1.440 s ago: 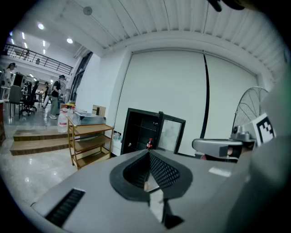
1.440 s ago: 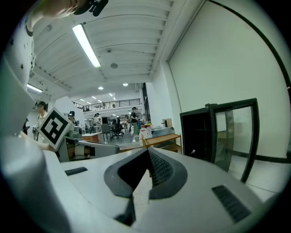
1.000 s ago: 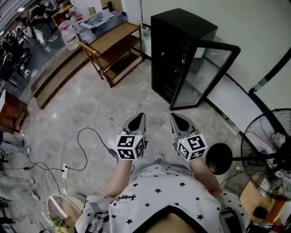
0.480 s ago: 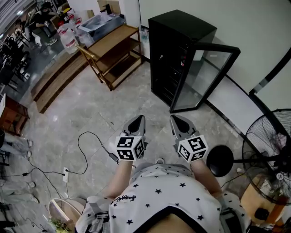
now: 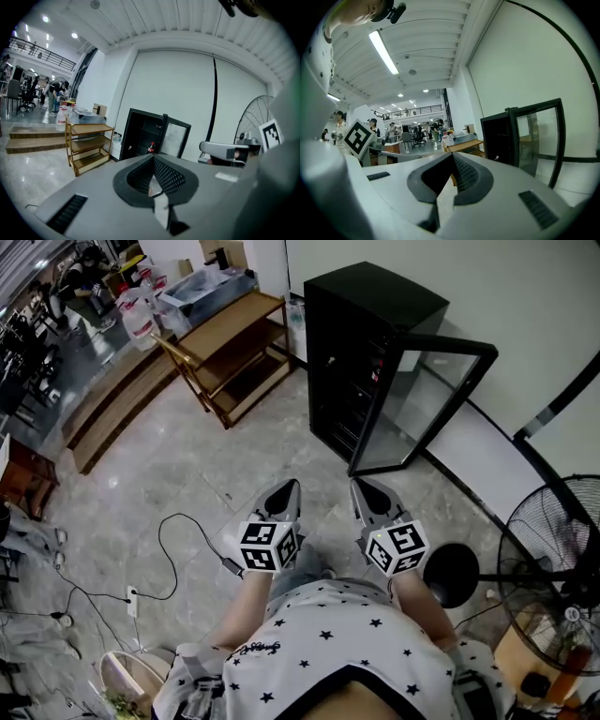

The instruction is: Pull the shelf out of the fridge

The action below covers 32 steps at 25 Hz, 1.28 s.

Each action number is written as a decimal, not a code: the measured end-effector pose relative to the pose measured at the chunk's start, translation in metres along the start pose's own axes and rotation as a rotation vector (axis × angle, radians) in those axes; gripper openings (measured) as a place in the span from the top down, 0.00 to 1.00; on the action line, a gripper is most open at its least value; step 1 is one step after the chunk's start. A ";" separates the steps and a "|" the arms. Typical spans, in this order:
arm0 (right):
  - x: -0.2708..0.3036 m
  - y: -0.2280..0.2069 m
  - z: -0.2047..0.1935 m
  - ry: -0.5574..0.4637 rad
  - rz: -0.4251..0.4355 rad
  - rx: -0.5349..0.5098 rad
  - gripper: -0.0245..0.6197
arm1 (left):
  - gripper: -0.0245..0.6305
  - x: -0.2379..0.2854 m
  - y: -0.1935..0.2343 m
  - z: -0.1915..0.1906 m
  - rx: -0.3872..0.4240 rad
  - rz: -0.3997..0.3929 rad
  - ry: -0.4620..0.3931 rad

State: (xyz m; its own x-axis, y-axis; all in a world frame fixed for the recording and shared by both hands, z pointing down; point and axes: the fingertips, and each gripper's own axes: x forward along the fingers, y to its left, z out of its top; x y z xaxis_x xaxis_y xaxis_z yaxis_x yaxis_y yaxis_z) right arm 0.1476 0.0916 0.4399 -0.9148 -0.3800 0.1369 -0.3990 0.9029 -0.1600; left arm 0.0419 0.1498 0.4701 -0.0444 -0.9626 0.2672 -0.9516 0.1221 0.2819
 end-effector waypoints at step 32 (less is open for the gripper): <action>0.187 -0.137 0.045 -0.040 -0.191 0.013 0.97 | 0.94 0.238 0.094 0.085 0.011 -0.213 0.051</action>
State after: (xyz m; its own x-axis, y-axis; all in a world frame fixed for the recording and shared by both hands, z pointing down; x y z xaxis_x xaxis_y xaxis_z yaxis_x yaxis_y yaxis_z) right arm 0.0287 -0.1121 0.4439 -0.8241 -0.5519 0.1273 -0.5660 0.8111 -0.1475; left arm -0.0841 -0.0886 0.4822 0.1731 -0.9528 0.2496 -0.9412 -0.0854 0.3269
